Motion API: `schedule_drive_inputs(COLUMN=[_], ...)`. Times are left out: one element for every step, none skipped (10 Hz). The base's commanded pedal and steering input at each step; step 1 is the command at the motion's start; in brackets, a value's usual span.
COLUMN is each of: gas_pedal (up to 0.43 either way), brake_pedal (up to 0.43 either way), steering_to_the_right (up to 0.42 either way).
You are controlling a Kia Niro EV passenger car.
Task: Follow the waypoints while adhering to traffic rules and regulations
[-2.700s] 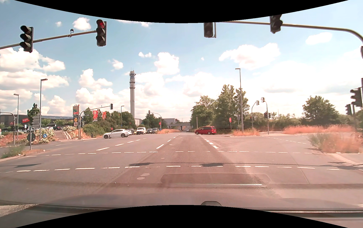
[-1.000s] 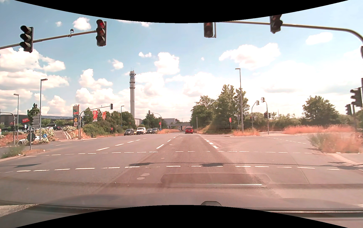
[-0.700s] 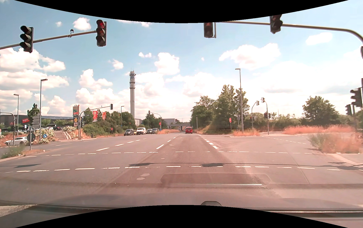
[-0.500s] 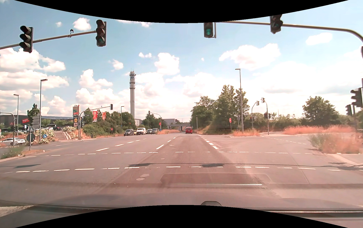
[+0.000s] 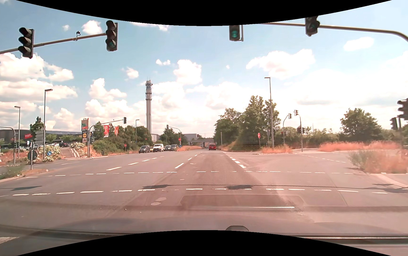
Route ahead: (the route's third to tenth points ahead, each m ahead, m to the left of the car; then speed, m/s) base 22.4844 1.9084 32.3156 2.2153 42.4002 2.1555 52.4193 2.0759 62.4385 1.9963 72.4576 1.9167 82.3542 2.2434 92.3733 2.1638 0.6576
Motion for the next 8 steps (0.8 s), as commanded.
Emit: schedule_drive_inputs(gas_pedal=[0.209,0.220,0.228,0.240,0.240,0.248,0.248,0.248], brake_pedal=[0.000,0.000,0.000,0.000,0.000,0.000,0.000,0.000], steering_to_the_right=[-0.003,-0.002,-0.002,-0.003,-0.003,-0.002,-0.002,-0.002])
